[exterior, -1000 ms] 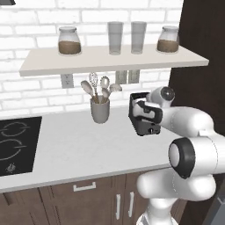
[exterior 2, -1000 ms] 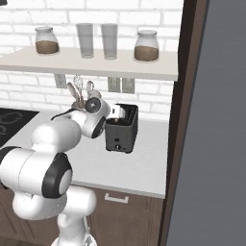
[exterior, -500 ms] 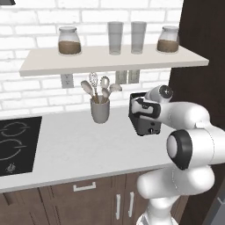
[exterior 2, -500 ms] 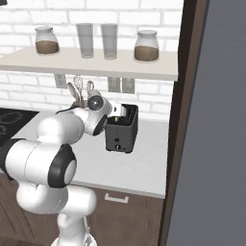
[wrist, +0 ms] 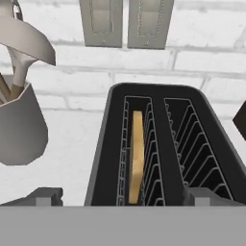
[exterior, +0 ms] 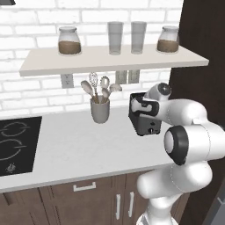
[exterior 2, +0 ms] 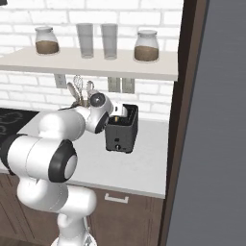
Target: Start the toaster. Once the lever pops up, take the bread to the plate on the dining counter.
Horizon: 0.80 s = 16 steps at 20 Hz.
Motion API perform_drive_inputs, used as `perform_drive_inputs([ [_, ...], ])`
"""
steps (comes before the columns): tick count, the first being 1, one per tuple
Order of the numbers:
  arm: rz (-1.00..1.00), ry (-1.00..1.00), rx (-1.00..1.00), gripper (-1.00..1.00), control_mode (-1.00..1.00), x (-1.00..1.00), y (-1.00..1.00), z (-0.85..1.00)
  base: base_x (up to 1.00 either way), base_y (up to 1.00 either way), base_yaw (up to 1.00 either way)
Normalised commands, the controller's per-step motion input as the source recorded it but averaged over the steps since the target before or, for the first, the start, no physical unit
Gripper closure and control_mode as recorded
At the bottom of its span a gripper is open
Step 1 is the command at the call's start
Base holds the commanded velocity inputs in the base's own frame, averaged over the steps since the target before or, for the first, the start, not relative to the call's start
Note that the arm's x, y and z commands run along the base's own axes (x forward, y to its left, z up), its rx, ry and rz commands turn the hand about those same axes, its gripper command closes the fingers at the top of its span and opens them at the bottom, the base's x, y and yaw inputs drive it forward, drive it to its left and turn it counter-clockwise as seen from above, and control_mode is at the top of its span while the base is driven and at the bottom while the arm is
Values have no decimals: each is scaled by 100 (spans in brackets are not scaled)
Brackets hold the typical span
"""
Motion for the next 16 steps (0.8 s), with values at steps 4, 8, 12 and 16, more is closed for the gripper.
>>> perform_drive_inputs([
  [4, 0, 0, 0, -100, -100, 0, 0, 0, 0, 0, 0],
  [8, 0, 0, 0, -100, -100, 0, 0, 0, 0, 0, 0],
  [12, 0, 0, 0, -100, -100, 0, 0, 0, 0, 0, 0],
  [16, 0, 0, 0, -100, -100, 0, 0, 0, 0, 0, 0],
])
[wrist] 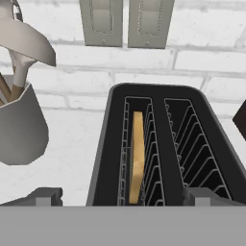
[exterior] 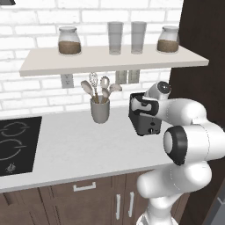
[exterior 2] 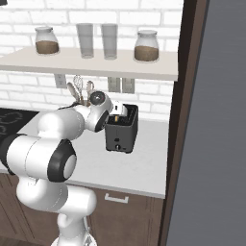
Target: Start the toaster. Once the lever pops up, take the bread to the plate on the dining counter.
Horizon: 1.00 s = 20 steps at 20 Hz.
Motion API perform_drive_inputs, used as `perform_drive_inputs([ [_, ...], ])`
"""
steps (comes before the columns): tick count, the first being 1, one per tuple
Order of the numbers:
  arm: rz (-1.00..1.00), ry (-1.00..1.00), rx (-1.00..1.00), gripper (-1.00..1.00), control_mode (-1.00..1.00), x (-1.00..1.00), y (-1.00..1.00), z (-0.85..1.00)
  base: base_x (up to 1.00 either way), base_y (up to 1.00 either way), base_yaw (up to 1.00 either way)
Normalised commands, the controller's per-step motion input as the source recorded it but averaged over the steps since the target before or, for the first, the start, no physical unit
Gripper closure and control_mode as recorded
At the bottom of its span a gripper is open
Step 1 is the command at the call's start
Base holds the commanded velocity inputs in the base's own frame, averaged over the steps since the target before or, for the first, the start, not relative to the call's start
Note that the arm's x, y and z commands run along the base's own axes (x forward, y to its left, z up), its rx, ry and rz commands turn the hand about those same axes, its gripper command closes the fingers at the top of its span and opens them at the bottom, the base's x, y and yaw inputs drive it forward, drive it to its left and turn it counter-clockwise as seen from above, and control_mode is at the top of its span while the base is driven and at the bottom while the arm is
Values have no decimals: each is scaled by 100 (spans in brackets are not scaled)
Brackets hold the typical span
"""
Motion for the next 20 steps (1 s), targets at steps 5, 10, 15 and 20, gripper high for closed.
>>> perform_drive_inputs([
  [5, 0, 0, 0, -100, -100, 0, 0, 0, 0, 0, 0],
  [10, 0, 0, 0, -100, -100, 0, 0, 0, 0, 0, 0],
  [15, 0, 0, 0, -100, -100, 0, 0, 0, 0, 0, 0],
  [20, 0, 0, 0, -100, -100, 0, 0, 0, 0, 0, 0],
])
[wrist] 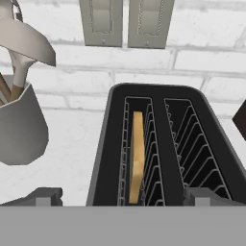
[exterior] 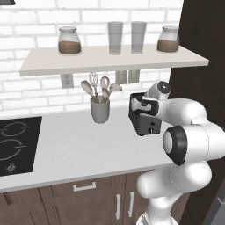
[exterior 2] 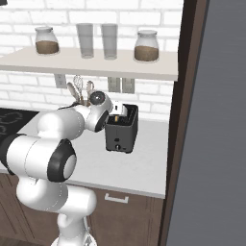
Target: Start the toaster. Once the lever pops up, take the bread to the plate on the dining counter.
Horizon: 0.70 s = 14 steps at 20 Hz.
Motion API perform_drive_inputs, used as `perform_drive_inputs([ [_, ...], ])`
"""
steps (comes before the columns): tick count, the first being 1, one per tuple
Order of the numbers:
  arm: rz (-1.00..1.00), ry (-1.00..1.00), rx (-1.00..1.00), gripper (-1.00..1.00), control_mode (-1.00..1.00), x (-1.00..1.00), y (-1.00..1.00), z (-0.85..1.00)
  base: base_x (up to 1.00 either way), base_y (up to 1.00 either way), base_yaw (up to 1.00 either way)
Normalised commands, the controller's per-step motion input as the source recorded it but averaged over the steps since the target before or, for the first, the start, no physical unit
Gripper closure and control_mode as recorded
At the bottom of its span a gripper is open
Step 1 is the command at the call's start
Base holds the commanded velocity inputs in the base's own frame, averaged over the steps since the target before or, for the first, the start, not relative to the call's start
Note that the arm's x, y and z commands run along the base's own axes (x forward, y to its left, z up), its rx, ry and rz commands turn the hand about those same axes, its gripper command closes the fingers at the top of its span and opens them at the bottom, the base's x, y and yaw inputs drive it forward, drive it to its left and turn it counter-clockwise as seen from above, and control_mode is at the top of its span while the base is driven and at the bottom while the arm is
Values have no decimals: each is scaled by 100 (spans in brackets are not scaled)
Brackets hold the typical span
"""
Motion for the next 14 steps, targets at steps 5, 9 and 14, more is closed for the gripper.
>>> perform_drive_inputs([
  [5, 0, 0, 0, -100, -100, 0, 0, 0, 0, 0, 0],
  [9, 0, 0, 0, -100, -100, 0, 0, 0, 0, 0, 0],
  [14, 0, 0, 0, -100, -100, 0, 0, 0, 0, 0, 0],
])
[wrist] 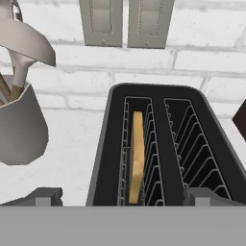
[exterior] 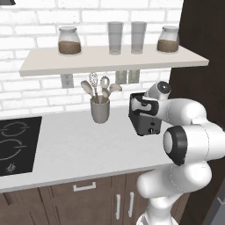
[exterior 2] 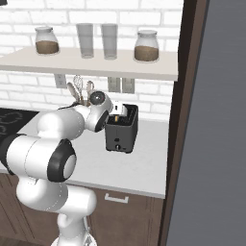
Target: Start the toaster. Once the lever pops up, take the bread to the plate on the dining counter.
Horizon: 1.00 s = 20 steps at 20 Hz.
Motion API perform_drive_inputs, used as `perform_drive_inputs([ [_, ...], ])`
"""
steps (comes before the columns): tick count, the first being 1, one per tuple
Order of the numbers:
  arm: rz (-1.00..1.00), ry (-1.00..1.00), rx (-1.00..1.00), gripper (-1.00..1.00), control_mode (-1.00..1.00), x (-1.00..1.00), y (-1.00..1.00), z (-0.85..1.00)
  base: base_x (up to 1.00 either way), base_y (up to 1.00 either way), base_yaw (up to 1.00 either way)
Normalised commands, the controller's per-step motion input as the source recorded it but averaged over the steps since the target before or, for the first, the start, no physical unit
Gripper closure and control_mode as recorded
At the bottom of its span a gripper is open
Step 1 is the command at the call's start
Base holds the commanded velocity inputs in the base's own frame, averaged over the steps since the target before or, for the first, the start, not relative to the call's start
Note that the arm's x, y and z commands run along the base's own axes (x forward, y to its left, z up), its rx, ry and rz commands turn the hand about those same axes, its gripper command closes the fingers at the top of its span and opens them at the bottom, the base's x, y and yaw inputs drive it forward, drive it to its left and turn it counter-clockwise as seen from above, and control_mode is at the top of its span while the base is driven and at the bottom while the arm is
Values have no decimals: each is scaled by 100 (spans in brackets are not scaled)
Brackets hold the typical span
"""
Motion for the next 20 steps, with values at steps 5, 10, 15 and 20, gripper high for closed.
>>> perform_drive_inputs([
  [5, 0, 0, 0, -100, -100, 0, 0, 0, 0, 0, 0],
  [10, 0, 0, 0, -100, -100, 0, 0, 0, 0, 0, 0],
  [15, 0, 0, 0, -100, -100, 0, 0, 0, 0, 0, 0],
  [20, 0, 0, 0, -100, -100, 0, 0, 0, 0, 0, 0],
])
